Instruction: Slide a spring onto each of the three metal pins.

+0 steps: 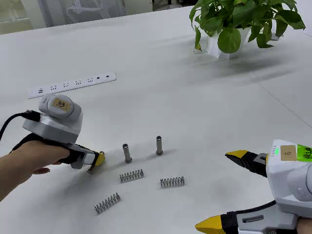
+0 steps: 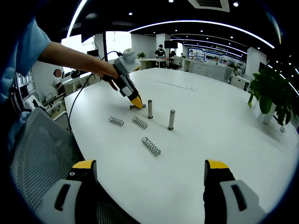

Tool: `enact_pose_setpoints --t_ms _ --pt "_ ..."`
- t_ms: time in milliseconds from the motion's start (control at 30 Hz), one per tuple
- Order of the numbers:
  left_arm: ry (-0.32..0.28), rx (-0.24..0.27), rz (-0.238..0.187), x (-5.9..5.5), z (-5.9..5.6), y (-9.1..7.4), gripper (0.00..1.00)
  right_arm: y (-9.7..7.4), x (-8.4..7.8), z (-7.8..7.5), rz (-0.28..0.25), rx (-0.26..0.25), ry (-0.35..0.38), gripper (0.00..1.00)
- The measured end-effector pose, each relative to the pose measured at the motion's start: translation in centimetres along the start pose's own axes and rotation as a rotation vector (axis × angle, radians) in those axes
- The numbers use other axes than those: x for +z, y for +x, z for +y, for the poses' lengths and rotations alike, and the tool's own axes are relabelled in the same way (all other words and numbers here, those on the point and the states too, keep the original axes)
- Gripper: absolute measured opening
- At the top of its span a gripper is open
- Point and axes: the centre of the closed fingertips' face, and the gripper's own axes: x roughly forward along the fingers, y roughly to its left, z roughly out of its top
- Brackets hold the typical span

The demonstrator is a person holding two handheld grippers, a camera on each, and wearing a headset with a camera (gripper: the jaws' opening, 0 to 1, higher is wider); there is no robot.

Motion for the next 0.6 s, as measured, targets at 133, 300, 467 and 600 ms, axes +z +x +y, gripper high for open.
enact_pose_setpoints --t_ms 133,300,467,600 --pt "-0.008 0.009 0.000 0.39 0.10 0.19 0.14 0.02 -0.03 -0.01 -0.001 -0.001 0.002 0.96" --pt "0.032 0.040 0.026 0.37 -0.05 0.24 0.13 0.16 -0.19 0.18 0.007 0.004 -0.003 0.96" --pt "0.099 0.085 0.063 0.07 0.07 0.20 0.10 0.15 -0.25 0.22 0.012 0.001 -0.013 0.96" --pt "0.134 0.100 0.072 0.03 0.01 0.23 0.10 0.23 -0.32 0.31 0.016 0.004 -0.016 0.96"
